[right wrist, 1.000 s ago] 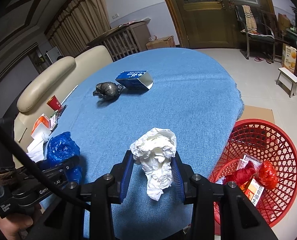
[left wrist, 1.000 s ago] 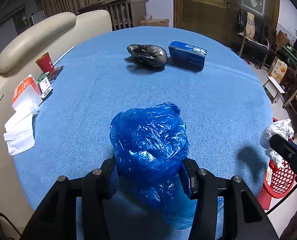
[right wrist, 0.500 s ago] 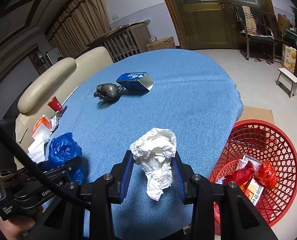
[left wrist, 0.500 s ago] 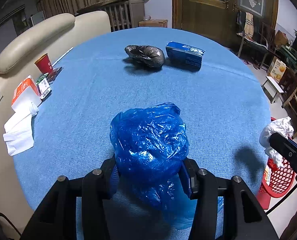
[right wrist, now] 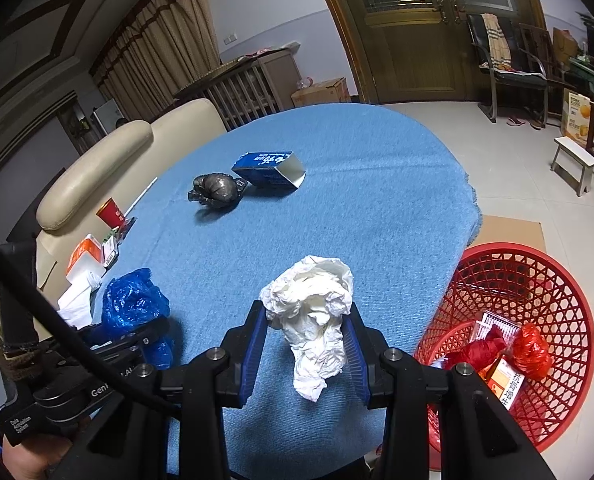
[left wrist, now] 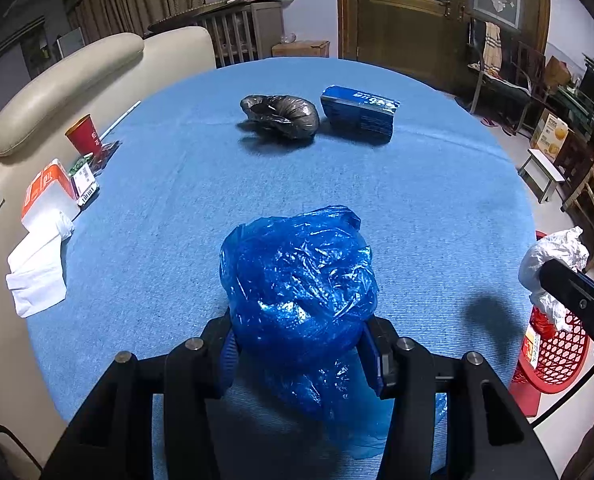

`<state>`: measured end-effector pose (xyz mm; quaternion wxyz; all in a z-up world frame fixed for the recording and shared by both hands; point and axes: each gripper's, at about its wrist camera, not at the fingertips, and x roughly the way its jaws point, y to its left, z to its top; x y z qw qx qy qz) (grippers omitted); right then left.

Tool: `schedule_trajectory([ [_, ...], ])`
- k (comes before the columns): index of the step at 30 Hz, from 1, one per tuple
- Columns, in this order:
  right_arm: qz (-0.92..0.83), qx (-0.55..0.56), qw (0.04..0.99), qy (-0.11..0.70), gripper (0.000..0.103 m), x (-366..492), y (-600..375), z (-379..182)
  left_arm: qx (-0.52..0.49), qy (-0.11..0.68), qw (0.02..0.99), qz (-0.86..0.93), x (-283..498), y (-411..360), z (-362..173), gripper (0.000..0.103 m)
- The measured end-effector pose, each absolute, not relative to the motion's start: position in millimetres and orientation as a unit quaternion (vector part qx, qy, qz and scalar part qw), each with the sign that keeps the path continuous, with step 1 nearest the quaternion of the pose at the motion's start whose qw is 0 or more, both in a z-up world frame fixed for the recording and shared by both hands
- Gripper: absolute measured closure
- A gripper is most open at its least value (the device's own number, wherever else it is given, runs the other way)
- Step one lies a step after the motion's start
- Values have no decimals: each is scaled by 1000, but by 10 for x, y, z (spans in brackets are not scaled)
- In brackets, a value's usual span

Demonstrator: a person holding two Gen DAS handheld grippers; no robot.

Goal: Collect trash
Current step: 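Lift the tissue and blue bag and hold them above the table, then carry the tissue and blue bag over the wastebasket and release both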

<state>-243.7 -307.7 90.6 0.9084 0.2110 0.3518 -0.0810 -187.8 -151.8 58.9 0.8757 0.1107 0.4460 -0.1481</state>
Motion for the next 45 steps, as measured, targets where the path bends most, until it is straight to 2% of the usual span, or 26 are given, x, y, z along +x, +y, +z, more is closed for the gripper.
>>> schedule_trajectory([
  [27,-159,225,899,340,63,-3010,-3761,919,142,430,867,-207,-2080,-2110,684,51],
  [45,-237,224,863,386,60,-3442,-4507,565,185,405,833,-329,-2469,-3236,745,51],
])
